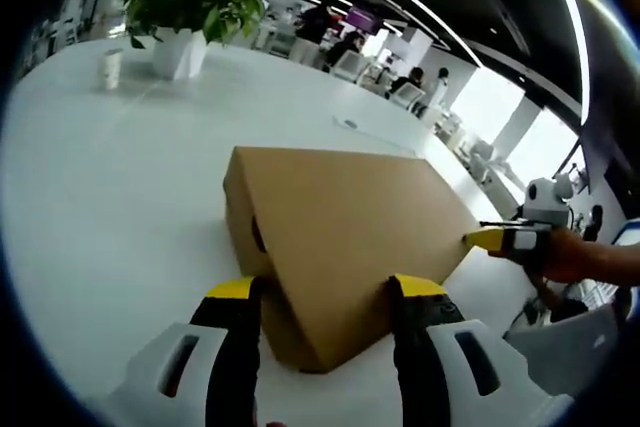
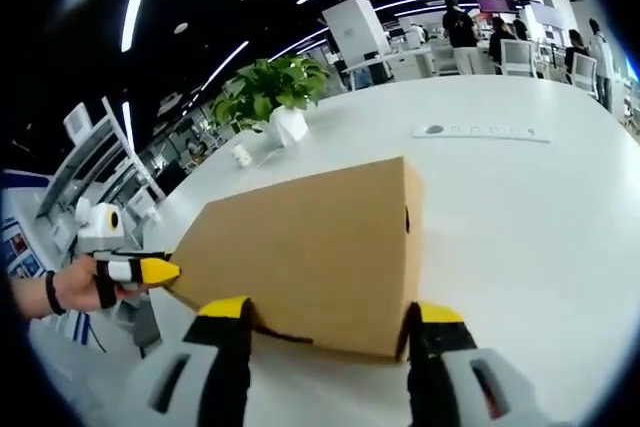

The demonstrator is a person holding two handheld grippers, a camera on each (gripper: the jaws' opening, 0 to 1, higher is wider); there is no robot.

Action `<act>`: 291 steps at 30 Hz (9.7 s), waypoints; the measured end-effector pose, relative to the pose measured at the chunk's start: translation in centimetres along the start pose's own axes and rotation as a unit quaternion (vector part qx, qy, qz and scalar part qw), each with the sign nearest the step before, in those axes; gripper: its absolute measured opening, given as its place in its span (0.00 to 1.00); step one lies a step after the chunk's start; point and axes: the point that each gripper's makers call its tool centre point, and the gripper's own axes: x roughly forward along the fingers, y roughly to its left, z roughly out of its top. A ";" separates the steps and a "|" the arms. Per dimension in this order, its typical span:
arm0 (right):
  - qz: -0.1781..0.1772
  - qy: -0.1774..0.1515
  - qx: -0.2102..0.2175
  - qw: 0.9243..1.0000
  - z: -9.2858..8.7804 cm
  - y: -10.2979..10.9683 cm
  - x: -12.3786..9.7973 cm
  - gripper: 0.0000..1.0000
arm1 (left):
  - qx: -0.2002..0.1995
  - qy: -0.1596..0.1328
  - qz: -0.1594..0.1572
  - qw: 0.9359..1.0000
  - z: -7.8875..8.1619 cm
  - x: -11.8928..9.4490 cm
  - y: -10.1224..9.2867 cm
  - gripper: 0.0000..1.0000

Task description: Operate the shoe box by opening the lid, removing the specified soft item, and placing it in the target area until the item is outside and the box remains undamaged.

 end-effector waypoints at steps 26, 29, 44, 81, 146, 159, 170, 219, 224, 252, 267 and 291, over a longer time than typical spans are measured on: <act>0.012 0.004 0.004 1.000 -1.9 1.1 -1.5 0.60 | 0.001 0.006 -0.005 1.000 -1.4 -1.2 0.5 0.53; 0.018 0.003 -0.004 1.000 -2.0 1.3 -1.5 0.64 | 0.014 0.011 -0.009 1.000 -1.5 -1.2 0.4 0.54; 0.047 0.001 -0.064 0.997 -2.6 2.5 -1.9 0.76 | 0.071 0.023 -0.041 0.996 -2.4 -1.5 -0.6 0.68; 0.024 -0.024 -0.074 0.997 -1.6 2.4 -3.5 0.58 | 0.066 0.002 -0.025 0.997 -1.2 -3.1 -1.2 0.61; 0.044 -0.058 -0.042 0.996 2.6 3.5 -6.4 0.48 | 0.286 0.007 -0.002 0.958 1.2 -5.8 -2.6 0.51; 0.042 -0.060 -0.072 0.995 4.6 4.0 -6.9 0.44 | 0.307 -0.027 0.043 0.950 3.3 -5.9 -1.9 0.40; 0.029 -0.057 -0.130 0.989 5.4 4.5 -5.8 0.23 | 0.276 -0.067 0.074 0.956 6.2 -6.0 -0.7 0.22; -0.055 -0.088 -0.133 0.986 11.5 -0.4 -3.7 0.05 | 0.237 -0.092 0.090 0.963 9.8 -5.7 0.4 0.09; -0.057 -0.088 -0.142 0.984 11.9 -0.3 -3.5 0.05 | 0.233 -0.096 0.092 0.963 10.3 -5.5 0.6 0.08; -0.053 -0.073 -0.151 0.984 13.1 -2.0 -1.0 0.00 | 0.220 -0.083 0.114 0.965 11.9 -2.8 2.8 0.05; -0.064 -0.052 -0.165 0.983 12.3 -3.0 0.5 0.00 | 0.207 -0.081 0.119 0.968 11.9 -1.7 3.6 0.04; -0.066 -0.036 -0.153 0.985 11.2 -3.2 1.6 0.00 | 0.176 -0.064 0.132 0.973 11.2 0.2 5.1 0.03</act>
